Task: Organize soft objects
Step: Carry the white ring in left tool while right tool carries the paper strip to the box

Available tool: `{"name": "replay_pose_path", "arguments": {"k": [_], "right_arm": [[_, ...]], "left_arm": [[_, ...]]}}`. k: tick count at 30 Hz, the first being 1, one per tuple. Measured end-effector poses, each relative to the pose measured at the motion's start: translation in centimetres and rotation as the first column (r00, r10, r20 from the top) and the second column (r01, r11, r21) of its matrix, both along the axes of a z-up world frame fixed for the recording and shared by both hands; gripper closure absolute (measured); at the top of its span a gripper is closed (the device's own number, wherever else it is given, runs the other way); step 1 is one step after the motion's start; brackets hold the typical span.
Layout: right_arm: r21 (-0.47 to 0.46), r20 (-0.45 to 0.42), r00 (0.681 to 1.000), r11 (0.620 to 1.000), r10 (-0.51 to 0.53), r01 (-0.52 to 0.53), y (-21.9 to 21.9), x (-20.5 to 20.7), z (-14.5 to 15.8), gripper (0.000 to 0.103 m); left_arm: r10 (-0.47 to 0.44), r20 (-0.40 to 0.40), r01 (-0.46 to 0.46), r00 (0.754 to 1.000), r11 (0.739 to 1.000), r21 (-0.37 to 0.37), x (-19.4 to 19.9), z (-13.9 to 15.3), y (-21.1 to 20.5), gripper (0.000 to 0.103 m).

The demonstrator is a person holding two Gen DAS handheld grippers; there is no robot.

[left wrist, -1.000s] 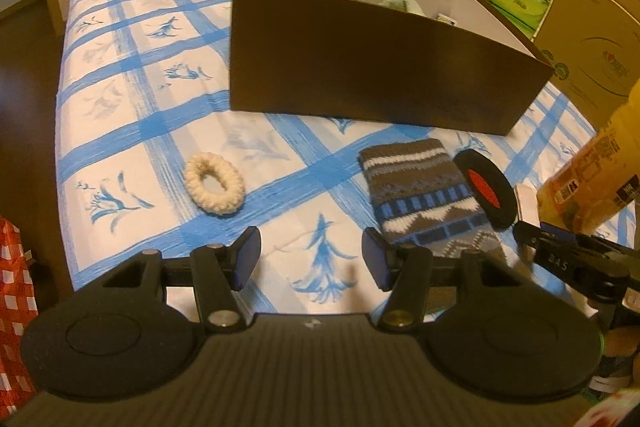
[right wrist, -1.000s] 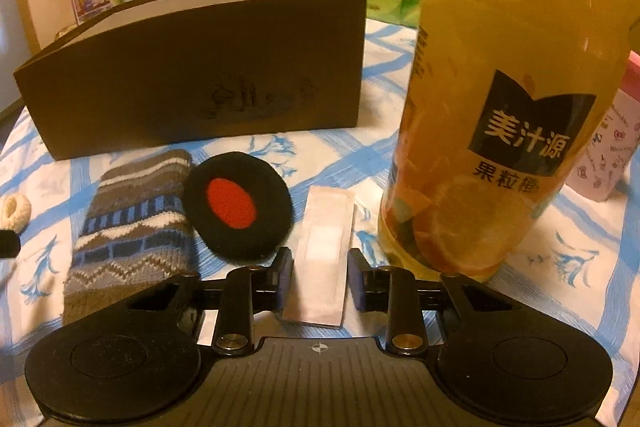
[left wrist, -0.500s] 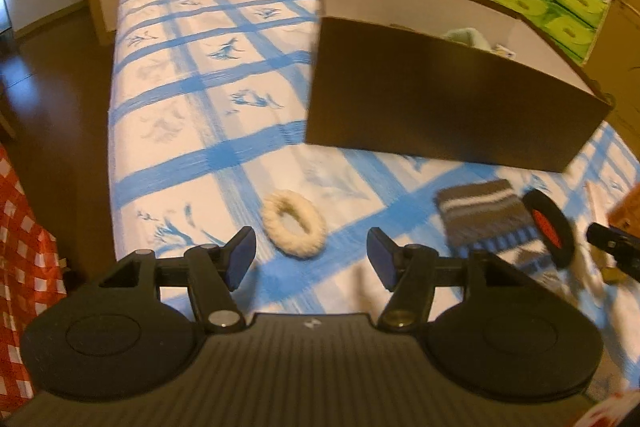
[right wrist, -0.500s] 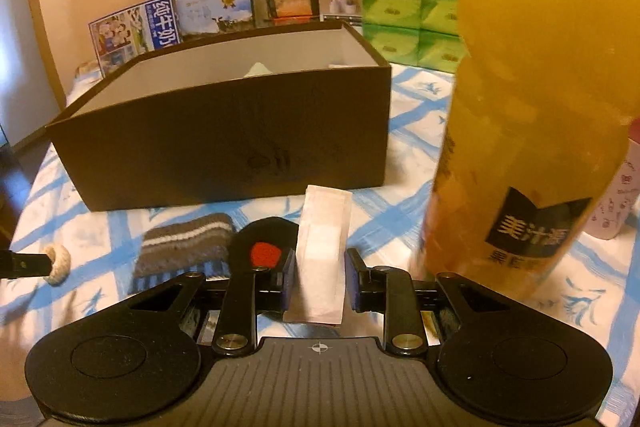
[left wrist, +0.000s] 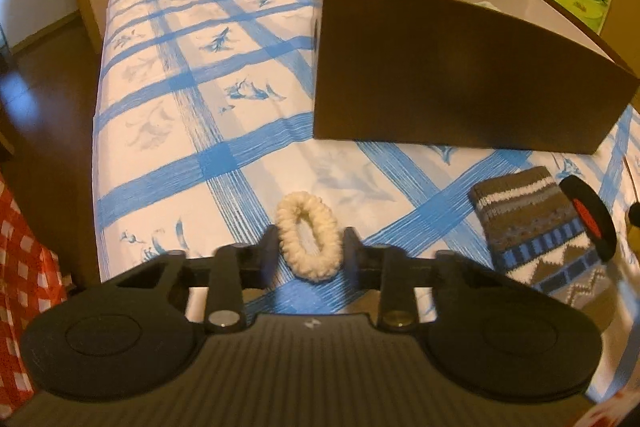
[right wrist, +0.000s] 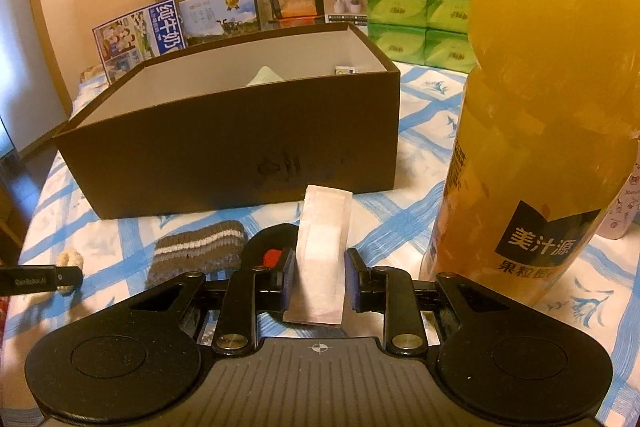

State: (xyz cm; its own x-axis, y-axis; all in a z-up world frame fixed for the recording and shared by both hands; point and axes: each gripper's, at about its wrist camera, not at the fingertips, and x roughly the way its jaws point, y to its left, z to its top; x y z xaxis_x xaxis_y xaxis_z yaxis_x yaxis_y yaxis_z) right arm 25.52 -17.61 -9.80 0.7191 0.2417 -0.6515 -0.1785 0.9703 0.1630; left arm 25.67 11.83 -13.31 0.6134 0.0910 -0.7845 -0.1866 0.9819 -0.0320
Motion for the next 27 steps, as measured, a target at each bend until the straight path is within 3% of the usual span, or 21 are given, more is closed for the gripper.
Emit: {"name": "replay_pose_path", "arguments": {"k": [4,9,18,23,27], "right_arm": [[0.024,0.006,1.000,1.000,0.011,-0.011,0.1,-0.2,0.8,0.076],[0.046,0.043,0.998,0.998,0.035,-0.037,0.5,-0.3,2.4,0.076],[0.091,0.156,0.983,0.989,0.099,-0.114,2.7,1.5,6.3,0.076],[0.117,0.235,0.966,0.983,0.110,-0.140,4.8,4.0,8.4,0.076],[0.153,0.243,0.961,0.973,0.130,-0.170,6.4,6.7,9.3,0.076]], "left_arm": [[-0.030,0.006,0.030,1.000,0.999,0.023,-0.4,0.1,-0.2,0.086],[-0.038,0.020,0.039,0.999,0.999,-0.011,-1.1,1.3,-0.1,0.086],[-0.085,0.139,0.087,0.987,0.996,-0.013,-1.5,7.6,-0.8,0.086],[-0.133,0.207,0.136,0.969,0.991,0.002,0.6,10.8,-1.4,0.086],[-0.144,0.268,0.144,0.953,0.989,0.021,3.0,12.3,-1.5,0.085]]}}
